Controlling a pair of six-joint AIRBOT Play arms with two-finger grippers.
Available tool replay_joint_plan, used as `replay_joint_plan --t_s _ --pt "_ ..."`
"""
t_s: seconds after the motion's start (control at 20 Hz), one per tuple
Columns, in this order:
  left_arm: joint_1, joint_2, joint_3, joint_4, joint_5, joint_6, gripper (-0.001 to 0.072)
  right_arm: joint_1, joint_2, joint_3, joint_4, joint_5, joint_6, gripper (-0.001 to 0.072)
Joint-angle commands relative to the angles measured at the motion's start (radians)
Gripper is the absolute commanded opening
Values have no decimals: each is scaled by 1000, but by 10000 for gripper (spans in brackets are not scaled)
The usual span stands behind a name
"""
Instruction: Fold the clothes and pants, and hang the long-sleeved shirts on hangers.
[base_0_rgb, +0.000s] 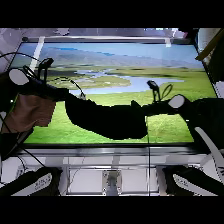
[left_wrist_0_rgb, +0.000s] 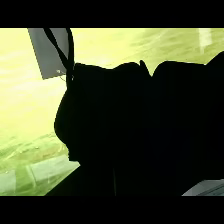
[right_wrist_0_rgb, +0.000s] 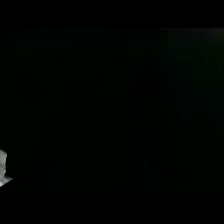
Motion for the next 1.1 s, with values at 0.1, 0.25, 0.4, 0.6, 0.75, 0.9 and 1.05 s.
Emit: replay_joint_plan --t_s 0.1,0.25,0.4,0.6,0.75,0.9,1.05 --pt "1 5 0 6 -43 -3 22 127 -202 139 -335 -16 224 511" --pt "1 5 0 6 -42 1 22 109 -237 164 -355 -9 235 310" --pt "1 5 0 6 -42 1 22 109 -235 174 -395 -8 232 10" --pt "24 45 1 29 -30 1 22 78 -205 304 -580 175 232 10" --pt "101 140 1 43 -11 0 22 5 -130 475 -711 376 198 10" --pt "203 264 1 42 -10 0 22 -61 -19 622 -718 438 130 10" --pt "247 374 1 43 -11 0 22 -72 85 728 -708 352 116 10"
